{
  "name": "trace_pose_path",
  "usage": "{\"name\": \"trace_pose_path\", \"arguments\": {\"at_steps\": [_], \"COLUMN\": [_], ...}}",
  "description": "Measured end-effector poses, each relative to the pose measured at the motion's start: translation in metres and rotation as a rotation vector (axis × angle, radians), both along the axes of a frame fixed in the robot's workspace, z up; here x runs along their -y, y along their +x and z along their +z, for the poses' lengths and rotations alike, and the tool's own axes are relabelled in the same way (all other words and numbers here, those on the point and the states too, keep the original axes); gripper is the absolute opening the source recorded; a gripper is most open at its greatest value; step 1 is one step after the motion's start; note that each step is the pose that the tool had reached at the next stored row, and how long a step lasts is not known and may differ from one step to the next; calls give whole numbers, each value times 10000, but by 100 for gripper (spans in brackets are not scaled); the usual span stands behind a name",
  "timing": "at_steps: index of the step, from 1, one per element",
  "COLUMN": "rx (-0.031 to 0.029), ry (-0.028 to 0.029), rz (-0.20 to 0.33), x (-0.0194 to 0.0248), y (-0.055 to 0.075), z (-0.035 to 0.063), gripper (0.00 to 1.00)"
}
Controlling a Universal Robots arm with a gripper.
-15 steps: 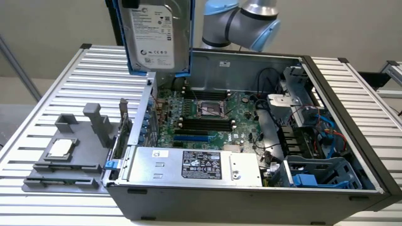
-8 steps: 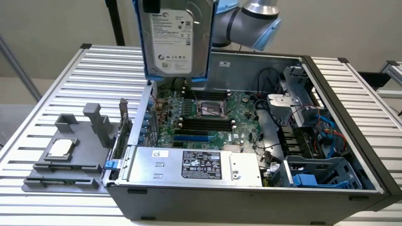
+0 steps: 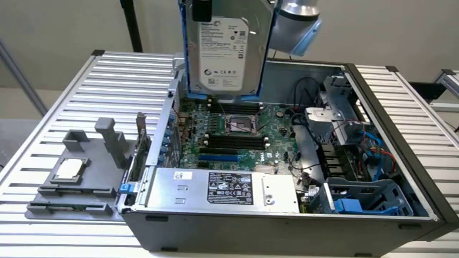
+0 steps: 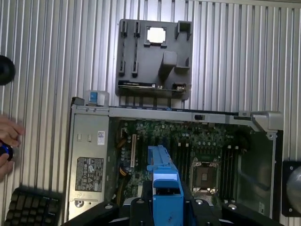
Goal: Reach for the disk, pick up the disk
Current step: 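Pick up the disk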
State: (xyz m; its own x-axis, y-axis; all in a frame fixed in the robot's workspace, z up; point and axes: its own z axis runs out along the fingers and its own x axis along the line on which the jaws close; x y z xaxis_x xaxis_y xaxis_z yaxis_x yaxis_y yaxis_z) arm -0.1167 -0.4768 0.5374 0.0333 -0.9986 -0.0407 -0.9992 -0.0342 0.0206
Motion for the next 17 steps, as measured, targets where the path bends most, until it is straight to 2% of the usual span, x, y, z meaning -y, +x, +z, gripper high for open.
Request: {"name": "trace_pose_path", "arguments": {"at_steps": [17], "rx": [0], "ry": [0], "rz": [0], "x": [259], "y": [741], "z": [0], "gripper": [33]}}
